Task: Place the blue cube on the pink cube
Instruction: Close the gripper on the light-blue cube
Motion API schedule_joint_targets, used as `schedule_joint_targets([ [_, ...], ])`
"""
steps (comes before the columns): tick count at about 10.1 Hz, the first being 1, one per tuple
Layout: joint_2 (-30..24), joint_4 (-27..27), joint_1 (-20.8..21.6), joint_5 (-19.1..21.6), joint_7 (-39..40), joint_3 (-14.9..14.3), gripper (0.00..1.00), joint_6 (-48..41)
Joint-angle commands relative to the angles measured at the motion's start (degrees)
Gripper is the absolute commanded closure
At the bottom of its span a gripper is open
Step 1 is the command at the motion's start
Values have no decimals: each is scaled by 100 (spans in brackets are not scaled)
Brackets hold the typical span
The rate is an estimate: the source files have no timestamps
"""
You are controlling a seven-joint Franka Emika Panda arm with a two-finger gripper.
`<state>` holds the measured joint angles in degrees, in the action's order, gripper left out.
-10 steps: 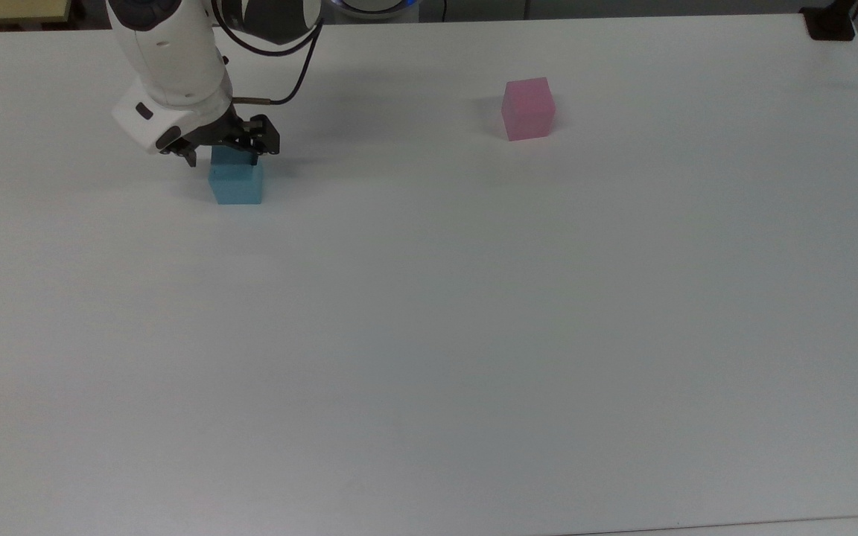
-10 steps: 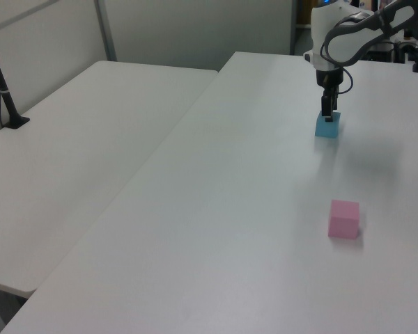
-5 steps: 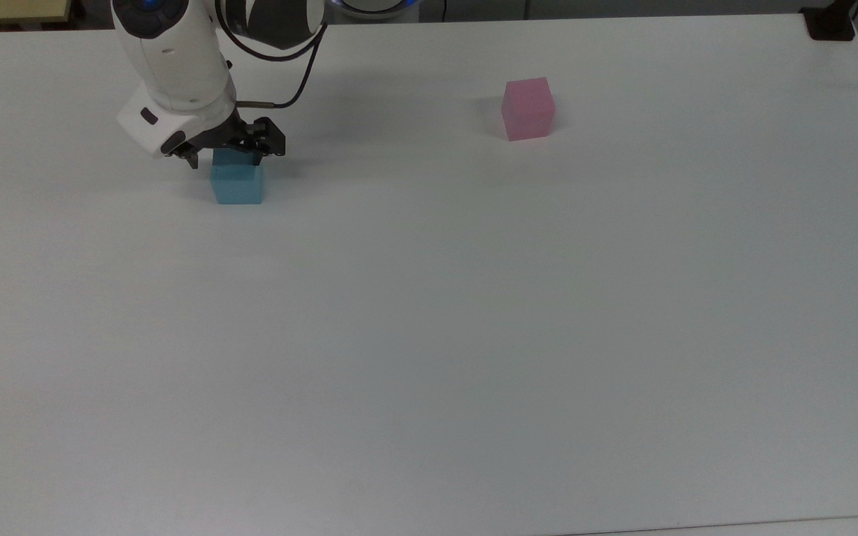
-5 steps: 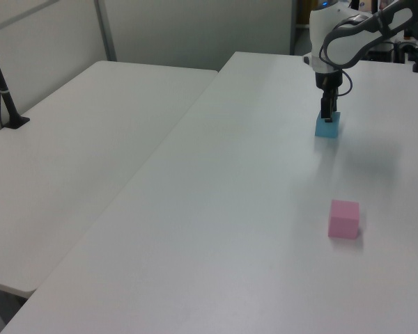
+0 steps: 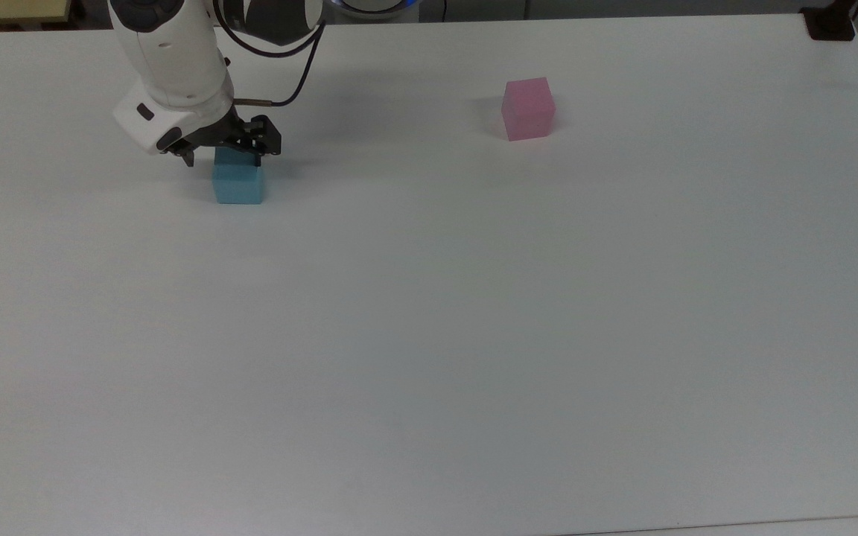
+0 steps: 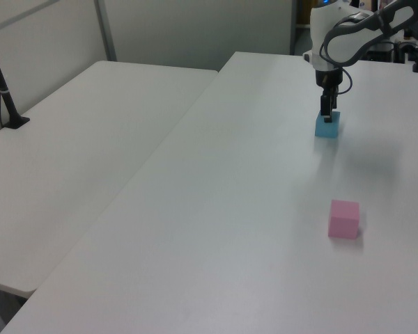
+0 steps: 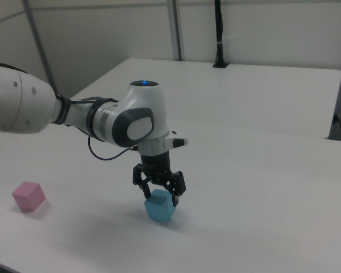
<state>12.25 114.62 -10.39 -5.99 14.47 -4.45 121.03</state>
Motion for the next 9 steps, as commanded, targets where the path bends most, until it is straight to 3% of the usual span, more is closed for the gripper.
schedule_joint_targets([
  [1, -126, 60, 46, 1, -190, 14, 0, 61],
  [4, -240, 25, 64, 247, -199, 49, 0, 61],
  [9, -170, 165, 46, 134, -225, 128, 0, 114],
])
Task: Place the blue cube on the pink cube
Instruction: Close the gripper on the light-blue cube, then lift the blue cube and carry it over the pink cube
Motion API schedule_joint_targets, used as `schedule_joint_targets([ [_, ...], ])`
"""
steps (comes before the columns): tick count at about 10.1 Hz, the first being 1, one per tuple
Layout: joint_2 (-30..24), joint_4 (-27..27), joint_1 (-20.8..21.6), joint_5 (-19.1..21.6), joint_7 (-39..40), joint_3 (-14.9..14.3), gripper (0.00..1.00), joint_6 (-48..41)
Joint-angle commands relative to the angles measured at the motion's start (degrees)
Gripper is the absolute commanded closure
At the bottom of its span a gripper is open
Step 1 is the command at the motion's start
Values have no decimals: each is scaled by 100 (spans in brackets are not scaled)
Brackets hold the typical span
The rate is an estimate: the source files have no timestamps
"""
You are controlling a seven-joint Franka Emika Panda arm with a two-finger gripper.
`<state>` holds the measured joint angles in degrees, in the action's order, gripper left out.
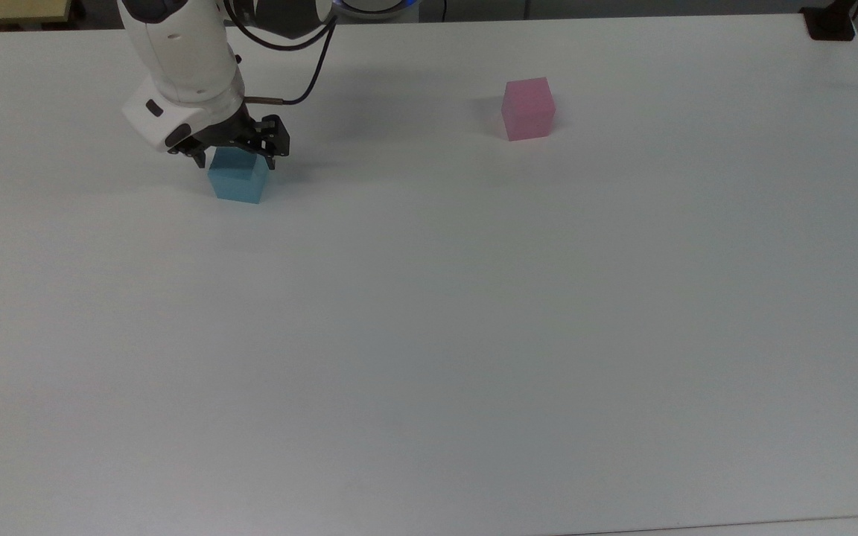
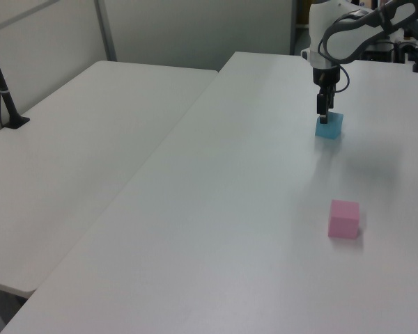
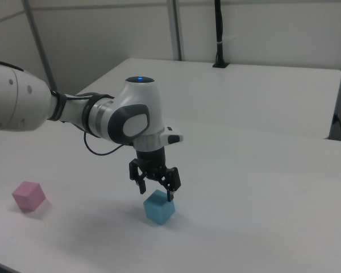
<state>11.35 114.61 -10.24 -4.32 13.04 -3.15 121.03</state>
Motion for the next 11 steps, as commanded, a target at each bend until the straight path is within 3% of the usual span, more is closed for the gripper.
schedule_joint_targets([
  [1, -80, 263, 31, -147, -91, -2, 5, 122],
  [4, -89, 316, 39, -192, -109, -2, 51, 123],
  [6, -455, 290, 48, -166, -118, 225, 58, -148],
  [8, -1105, 237, 57, -87, -414, 943, 58, -885],
  [11, -1556, 97, 390, 256, -1729, 2244, 58, -1669],
])
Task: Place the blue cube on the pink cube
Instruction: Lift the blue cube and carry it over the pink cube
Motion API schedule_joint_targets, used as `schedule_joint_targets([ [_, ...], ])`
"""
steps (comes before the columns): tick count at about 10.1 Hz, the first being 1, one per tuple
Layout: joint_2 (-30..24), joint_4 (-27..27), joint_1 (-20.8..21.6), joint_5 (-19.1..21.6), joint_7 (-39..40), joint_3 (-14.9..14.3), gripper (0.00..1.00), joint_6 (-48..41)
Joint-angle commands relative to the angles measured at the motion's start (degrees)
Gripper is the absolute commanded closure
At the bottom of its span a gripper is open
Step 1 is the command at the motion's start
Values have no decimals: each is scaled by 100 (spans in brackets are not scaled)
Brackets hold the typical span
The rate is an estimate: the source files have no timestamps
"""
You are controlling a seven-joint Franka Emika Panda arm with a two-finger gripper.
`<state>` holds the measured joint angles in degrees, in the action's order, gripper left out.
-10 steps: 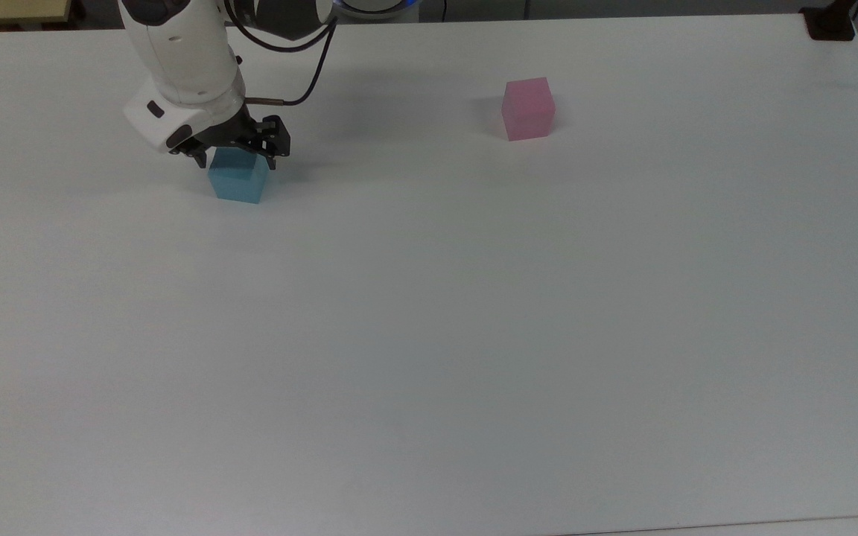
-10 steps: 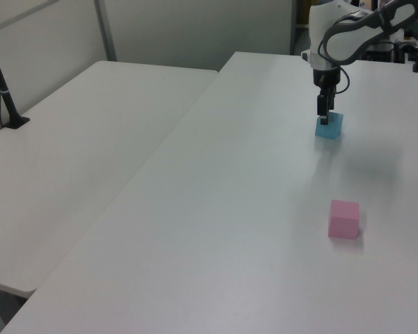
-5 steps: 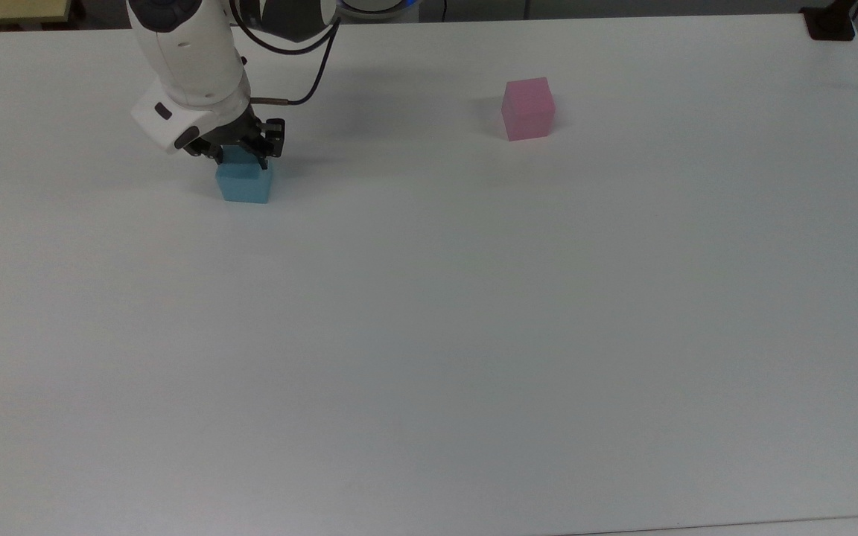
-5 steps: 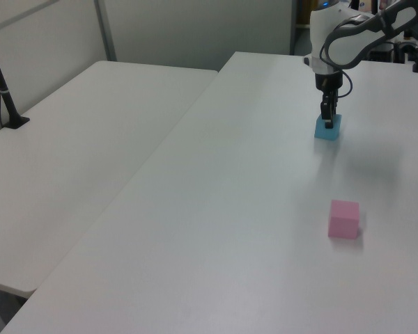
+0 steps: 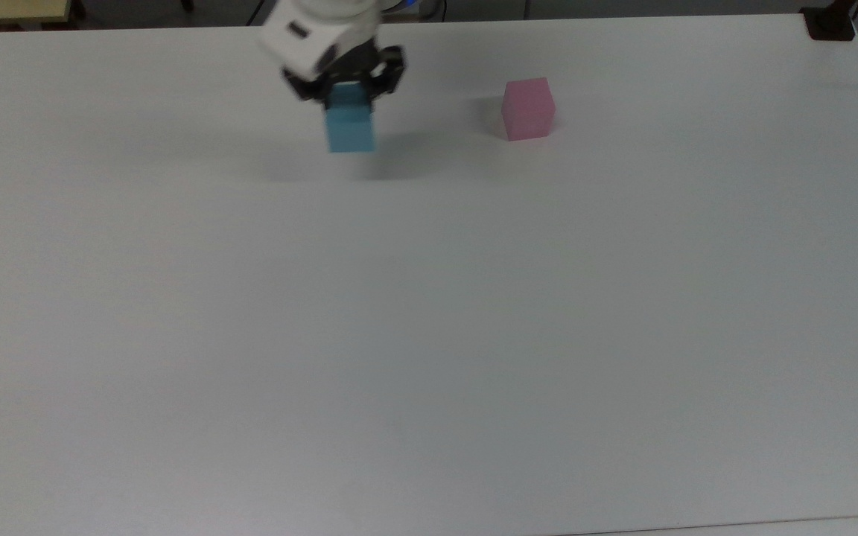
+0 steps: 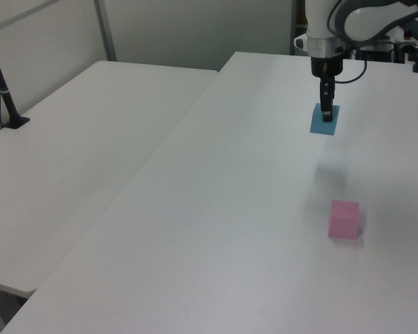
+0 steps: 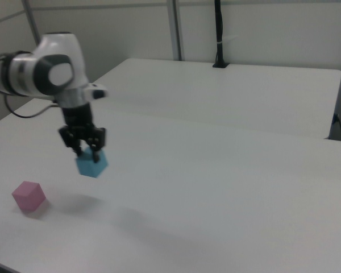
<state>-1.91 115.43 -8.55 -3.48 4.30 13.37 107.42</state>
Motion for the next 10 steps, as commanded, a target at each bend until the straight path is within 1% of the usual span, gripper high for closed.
schedule_joint_targets([
  [1, -205, 14, 283, 181, -1531, 1084, 58, -257],
  [2, -179, 14, 336, 224, -2051, 1446, 58, -222],
  [3, -170, 23, 415, 373, -2343, 1702, 62, -152],
  [5, -143, 75, 591, 436, -3011, 1993, 62, -20],
  [7, -64, 311, 705, 427, -3286, 2029, 63, 173],
  [8, -64, 496, 767, 427, -3322, 2038, 63, 357],
  [10, -55, 734, 803, 418, -3322, 2038, 63, 411],
])
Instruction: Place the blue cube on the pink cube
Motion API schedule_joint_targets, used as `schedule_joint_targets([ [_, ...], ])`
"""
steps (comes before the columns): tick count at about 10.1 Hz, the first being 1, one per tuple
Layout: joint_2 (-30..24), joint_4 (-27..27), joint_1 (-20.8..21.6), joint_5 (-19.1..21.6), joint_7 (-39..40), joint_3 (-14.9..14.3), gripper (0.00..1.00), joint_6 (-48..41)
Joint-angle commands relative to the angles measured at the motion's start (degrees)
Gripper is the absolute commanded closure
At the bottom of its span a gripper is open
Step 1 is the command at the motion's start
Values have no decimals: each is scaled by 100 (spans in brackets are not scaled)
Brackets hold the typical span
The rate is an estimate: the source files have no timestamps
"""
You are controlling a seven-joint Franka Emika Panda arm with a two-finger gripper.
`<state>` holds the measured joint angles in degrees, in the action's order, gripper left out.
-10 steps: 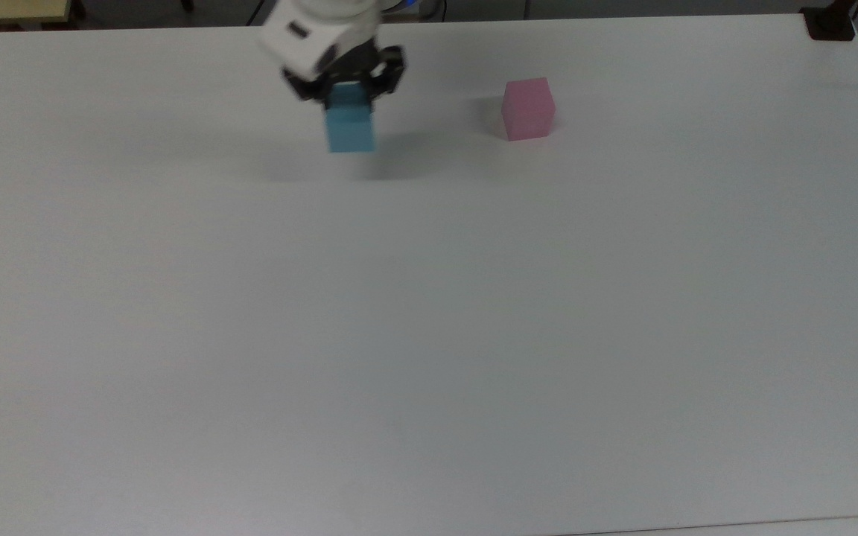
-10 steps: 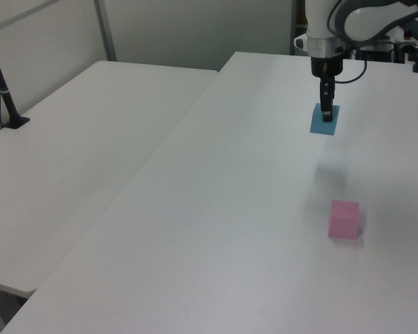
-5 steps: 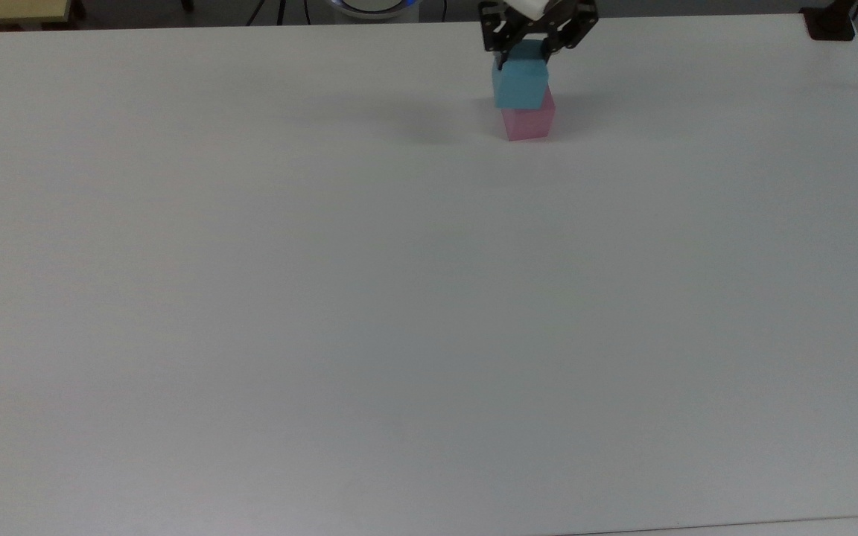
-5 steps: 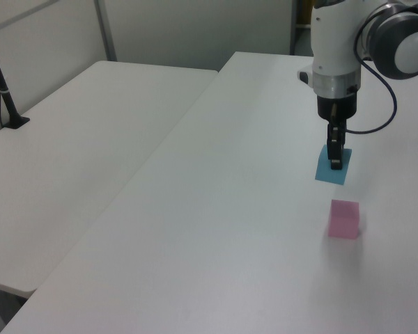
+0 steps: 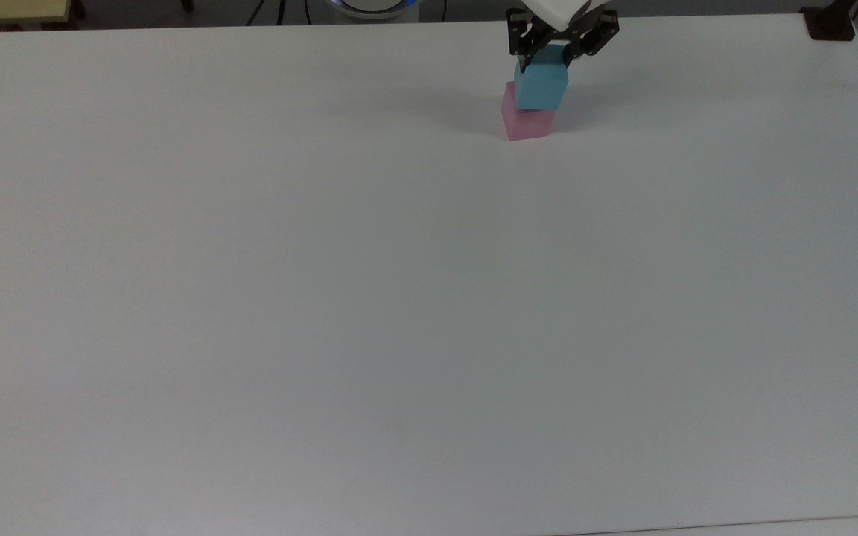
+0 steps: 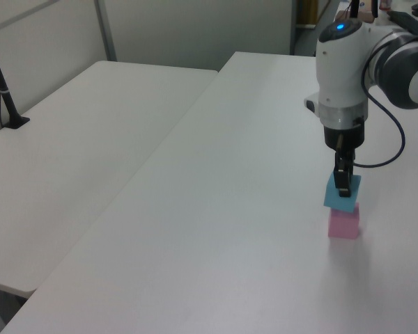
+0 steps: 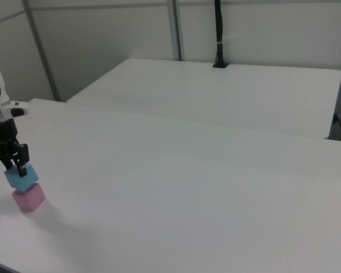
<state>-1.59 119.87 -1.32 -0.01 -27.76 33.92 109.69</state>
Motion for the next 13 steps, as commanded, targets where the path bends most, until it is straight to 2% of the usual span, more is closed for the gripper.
schedule_joint_targets([
  [1, -78, 326, 71, 53, -115, -17, 63, 193],
  [2, -17, 326, 71, 18, -115, -17, 62, 193],
  [3, -17, 318, 62, 9, -115, -17, 43, 184],
  [4, -17, 318, 62, 9, -150, -17, 13, 175],
  [5, -17, 300, 70, -8, -307, -17, 0, 158],
  [8, -34, -85, -17, -17, -335, -17, 0, -280],
  [11, -87, -1077, -507, -17, -117, -78, 0, -1167],
  [12, -113, -1419, -710, -17, 24, -218, 0, -1404],
  [13, -122, -1823, -738, -26, 391, -672, 0, -1581],
])
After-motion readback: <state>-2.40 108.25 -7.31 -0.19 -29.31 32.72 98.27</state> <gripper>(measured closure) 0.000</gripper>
